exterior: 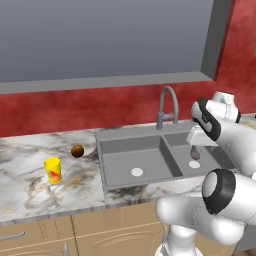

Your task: Remove the eggplant and orange from the sink. Then move the bowl and cup from the counter to the sink for washing.

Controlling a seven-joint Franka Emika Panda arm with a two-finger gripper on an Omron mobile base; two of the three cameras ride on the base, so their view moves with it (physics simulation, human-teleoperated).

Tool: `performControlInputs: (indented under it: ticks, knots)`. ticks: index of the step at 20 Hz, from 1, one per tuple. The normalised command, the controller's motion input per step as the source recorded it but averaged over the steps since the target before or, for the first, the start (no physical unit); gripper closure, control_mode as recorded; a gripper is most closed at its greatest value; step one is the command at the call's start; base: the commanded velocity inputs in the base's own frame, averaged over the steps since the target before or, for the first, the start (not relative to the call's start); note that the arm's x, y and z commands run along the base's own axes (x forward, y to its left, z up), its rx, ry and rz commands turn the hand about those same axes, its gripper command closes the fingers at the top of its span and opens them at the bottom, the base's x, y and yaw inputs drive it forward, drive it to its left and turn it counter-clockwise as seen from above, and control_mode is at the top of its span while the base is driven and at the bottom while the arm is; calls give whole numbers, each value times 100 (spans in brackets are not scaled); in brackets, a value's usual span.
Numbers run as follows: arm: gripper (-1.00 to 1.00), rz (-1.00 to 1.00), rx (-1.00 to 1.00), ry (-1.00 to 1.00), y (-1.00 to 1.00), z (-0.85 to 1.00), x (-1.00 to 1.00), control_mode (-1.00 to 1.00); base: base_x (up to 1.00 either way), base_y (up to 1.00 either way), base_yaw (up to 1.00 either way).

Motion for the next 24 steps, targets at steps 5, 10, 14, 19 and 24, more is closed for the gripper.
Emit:
performControlInputs:
  ticks: [5,10,14,19,24]
  knots:
    - [-100,0,-3,0,-37,-8,0,-100,0,0,0]
    - [-100,0,-5,0,-32,-9,1,-100,0,0,0]
    - [-100,0,-4,0,-31,-10,4,-100,0,0,0]
    - [-100,0,-5,0,-20,-11,10,-100,0,0,0]
    - [-100,0,-6,1,-12,-12,18,-100,0,0,0]
